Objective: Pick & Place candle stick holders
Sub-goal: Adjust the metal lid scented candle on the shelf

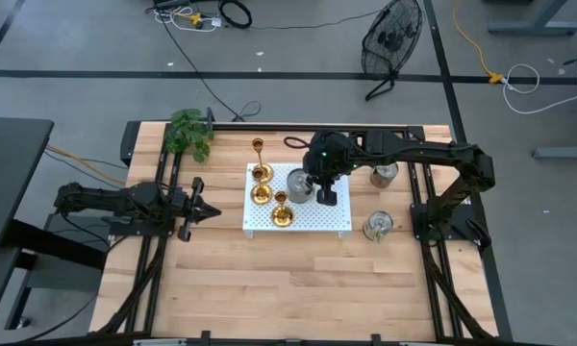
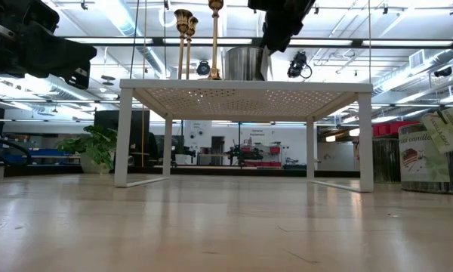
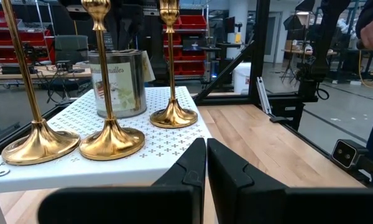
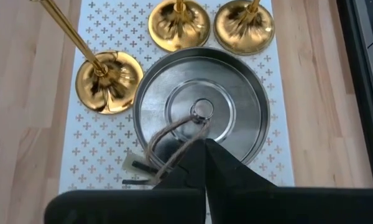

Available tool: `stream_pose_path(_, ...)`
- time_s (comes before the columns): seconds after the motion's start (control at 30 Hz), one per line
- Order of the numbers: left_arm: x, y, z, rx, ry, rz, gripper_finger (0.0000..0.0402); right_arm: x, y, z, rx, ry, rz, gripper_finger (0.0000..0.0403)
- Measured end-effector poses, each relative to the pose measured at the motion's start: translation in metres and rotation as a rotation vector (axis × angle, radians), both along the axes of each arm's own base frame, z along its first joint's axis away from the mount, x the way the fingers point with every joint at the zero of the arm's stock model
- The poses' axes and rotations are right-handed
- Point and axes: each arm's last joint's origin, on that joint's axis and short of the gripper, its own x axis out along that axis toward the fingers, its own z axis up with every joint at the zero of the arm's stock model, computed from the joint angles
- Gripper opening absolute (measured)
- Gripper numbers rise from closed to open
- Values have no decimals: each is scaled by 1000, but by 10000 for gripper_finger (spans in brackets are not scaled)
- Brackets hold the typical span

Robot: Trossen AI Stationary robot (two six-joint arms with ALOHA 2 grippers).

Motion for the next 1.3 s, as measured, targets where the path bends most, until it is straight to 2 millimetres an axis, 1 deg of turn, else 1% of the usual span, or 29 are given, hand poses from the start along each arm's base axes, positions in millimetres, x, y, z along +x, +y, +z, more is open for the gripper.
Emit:
stream_pose_path(0.37, 0, 0, 0, 0, 0, 0, 19, -7, 0, 2, -12, 32, -3, 0)
stream_pose_path(0.6, 0, 0, 0, 0, 0, 0, 19, -19, -5, 8, -26, 61, -18, 0)
stream_pose_path(0.87, 0, 0, 0, 0, 0, 0, 19, -22, -5, 8, -25, 79, -18, 0)
stream_pose_path(1.3, 0, 0, 0, 0, 0, 0, 19, -32, -3, 9, -26, 135, 7, 0)
